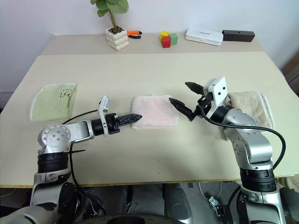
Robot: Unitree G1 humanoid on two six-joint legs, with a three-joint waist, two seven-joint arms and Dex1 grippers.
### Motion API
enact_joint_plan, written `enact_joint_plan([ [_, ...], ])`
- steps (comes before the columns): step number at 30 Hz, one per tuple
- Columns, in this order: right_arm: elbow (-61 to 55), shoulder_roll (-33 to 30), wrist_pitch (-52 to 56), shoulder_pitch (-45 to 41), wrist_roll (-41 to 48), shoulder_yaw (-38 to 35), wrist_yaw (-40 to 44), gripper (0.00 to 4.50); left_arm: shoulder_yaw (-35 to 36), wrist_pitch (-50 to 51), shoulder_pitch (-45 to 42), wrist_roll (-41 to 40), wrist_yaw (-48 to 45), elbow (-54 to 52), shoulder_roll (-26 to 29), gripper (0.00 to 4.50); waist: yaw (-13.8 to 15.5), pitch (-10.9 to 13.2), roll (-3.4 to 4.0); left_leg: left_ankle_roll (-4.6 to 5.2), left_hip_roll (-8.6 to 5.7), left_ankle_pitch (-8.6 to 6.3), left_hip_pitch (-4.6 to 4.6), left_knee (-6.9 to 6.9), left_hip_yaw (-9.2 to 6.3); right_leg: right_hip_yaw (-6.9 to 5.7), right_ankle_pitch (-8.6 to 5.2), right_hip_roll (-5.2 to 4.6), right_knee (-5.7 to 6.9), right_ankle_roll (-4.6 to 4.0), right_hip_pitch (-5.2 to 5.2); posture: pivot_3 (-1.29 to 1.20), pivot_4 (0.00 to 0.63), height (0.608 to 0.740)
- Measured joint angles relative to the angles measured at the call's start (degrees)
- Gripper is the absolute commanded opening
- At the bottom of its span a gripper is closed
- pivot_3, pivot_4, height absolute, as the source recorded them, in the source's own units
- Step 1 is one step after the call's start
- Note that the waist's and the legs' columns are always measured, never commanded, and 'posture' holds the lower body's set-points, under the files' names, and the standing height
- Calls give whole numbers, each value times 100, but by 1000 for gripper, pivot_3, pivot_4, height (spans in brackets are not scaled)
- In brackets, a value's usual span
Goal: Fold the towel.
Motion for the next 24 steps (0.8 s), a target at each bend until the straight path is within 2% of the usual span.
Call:
enact_joint_plan([
  [5, 0, -8, -2, 0, -77, 0, -57, 4445, 384, 93, -161, -119, 287, 398, -394, 4500, 47, -1, -1, 0, -2, 0, 24, 0, 0, -1, 0, -2, -6, 0, 28, 0, 150, 740],
  [6, 0, -8, -16, 0, -104, 10, -77, 4481, 386, 71, -185, -115, 347, 441, -527, 4255, 62, -1, -1, 0, -2, 0, 32, -1, 0, -1, 0, -2, -13, 0, 40, 0, 150, 740],
  [9, 0, 21, -50, -2, -209, 41, -142, 4500, 232, 43, -189, -14, 484, 484, -884, 3231, 129, -2, -1, 0, -3, 0, 31, -1, 2, 0, 0, -2, -23, 0, 43, 0, 150, 740],
  [11, 0, 37, -64, -41, -227, 100, -178, 4500, 20, 51, -124, 59, 542, 539, -1119, 2091, 156, -1, -1, -1, -3, 0, 27, -3, 1, 0, 0, -3, -28, 0, 42, 0, 150, 740],
  [15, -1, 40, -76, -44, -262, 111, -235, 4500, -76, 44, -186, 82, 604, 550, -1407, 221, 156, -6, 6, -1, -2, 0, 33, -4, 1, -1, 0, -2, -27, 0, 44, 0, 150, 740],
  [16, -6, 40, -76, -43, -262, 111, -254, 4500, -75, 15, -204, 79, 603, 526, -1451, 56, 157, -10, 13, -1, -3, 0, 36, -2, 1, 0, 0, -2, -27, 0, 50, 0, 150, 740],
  [24, -165, -127, -74, 142, -237, 72, -96, 4500, 105, -269, -341, 114, 876, 718, -1664, 56, 173, -11, 15, -1, -5, 0, 35, 1, 1, -1, 0, -3, -31, -1, 52, 0, 150, 740],
])
